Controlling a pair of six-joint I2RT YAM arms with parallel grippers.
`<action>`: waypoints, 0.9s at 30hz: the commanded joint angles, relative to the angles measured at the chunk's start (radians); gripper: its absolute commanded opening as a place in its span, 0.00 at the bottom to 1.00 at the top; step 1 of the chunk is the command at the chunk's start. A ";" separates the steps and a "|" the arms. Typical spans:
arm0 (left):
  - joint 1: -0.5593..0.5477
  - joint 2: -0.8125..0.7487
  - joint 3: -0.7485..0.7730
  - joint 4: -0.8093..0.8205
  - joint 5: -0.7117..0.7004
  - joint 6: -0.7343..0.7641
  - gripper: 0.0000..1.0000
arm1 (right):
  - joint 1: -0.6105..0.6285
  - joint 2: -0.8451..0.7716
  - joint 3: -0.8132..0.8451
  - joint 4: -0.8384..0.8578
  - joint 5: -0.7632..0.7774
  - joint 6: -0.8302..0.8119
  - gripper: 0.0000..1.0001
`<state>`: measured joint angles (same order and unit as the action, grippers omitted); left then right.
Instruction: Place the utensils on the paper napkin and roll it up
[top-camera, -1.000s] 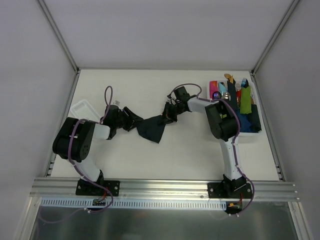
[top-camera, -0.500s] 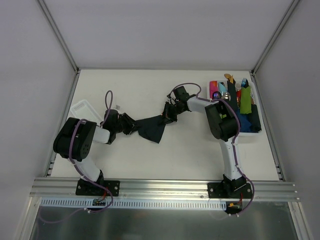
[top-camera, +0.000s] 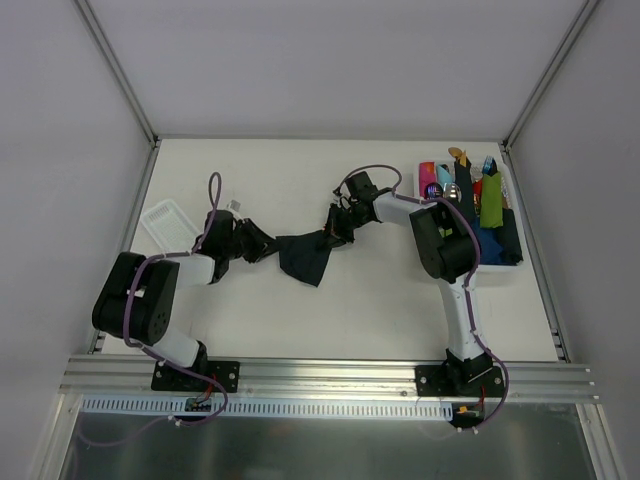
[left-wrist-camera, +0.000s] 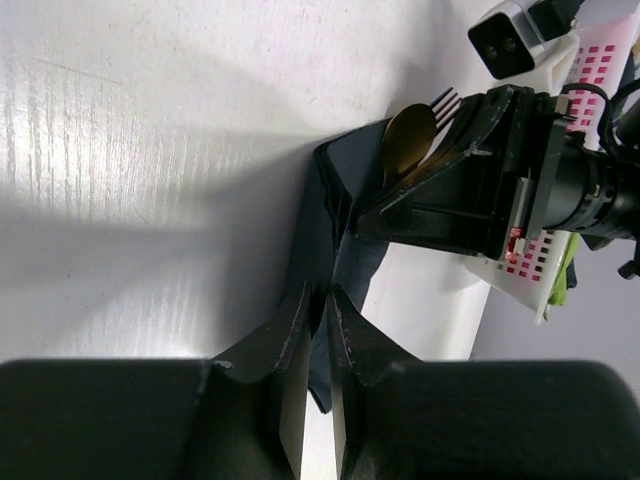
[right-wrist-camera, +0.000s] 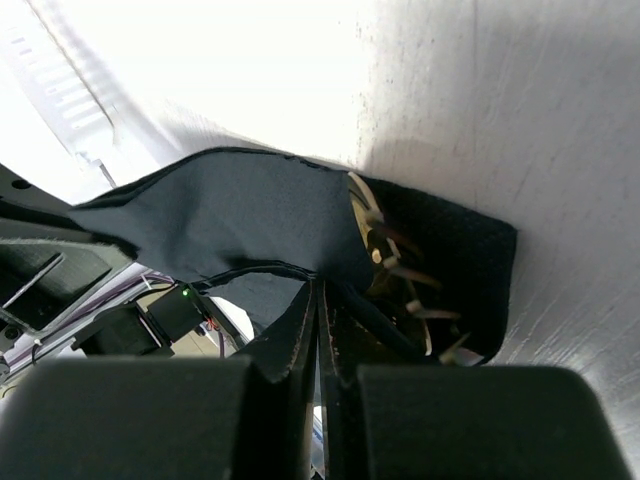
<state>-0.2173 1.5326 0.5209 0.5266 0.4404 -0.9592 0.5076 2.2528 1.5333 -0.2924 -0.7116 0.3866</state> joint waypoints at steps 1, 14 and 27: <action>-0.017 0.030 0.045 -0.019 -0.003 0.034 0.11 | 0.009 0.024 0.017 -0.048 0.067 -0.032 0.02; -0.115 0.038 0.113 -0.011 0.041 0.073 0.00 | 0.011 0.024 0.025 -0.060 0.075 -0.034 0.01; -0.248 0.207 0.179 -0.118 -0.052 0.045 0.00 | 0.011 0.024 0.024 -0.065 0.072 -0.045 0.00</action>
<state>-0.4496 1.7084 0.6754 0.4652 0.4313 -0.9211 0.5106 2.2528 1.5410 -0.3050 -0.7029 0.3794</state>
